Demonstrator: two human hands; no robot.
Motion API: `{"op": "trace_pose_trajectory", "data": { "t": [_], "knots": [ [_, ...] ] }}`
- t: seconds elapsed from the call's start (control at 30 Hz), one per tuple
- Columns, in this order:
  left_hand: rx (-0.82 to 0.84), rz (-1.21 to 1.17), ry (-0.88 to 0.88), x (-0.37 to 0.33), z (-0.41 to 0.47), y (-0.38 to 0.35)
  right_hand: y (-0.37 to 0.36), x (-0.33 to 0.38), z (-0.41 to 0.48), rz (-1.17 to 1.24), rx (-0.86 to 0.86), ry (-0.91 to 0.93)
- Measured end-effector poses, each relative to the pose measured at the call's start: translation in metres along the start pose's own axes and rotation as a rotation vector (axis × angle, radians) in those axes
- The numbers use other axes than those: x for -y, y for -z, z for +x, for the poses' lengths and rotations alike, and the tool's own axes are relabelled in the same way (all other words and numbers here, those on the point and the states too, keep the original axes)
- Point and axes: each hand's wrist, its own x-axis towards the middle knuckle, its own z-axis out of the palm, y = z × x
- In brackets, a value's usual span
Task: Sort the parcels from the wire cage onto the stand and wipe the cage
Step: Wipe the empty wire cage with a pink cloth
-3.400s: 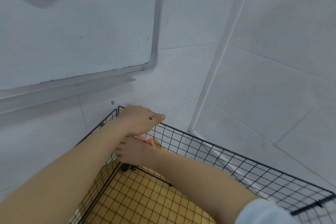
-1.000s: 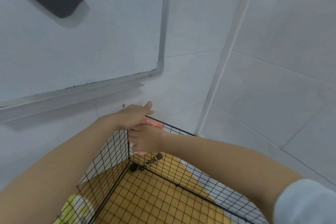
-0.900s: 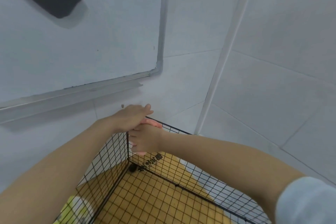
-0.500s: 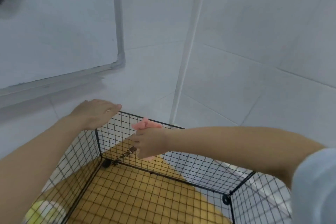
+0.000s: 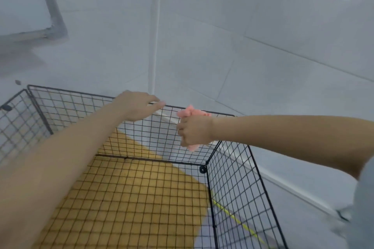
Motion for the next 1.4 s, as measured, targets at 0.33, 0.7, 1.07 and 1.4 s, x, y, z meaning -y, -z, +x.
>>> {"op": "trace_pose_trajectory", "data": {
  "t": [0.33,0.7,1.07,1.4],
  "knots": [
    [-0.072,0.04,0.03,-0.081,0.026,-0.008,-0.027,0.021,-0.054,0.225,0.329,-0.236],
    [-0.134,-0.022,-0.024,-0.107,0.025,-0.03,-0.02,0.031,-0.067,0.57,0.259,-0.436],
    [-0.056,0.109,-0.017,-0.084,0.023,-0.026,-0.016,0.013,-0.073,0.539,0.208,-0.365],
    [-0.088,0.088,-0.039,-0.088,0.023,-0.026,-0.011,0.026,-0.069,0.55,0.335,-0.514]
  ]
}}
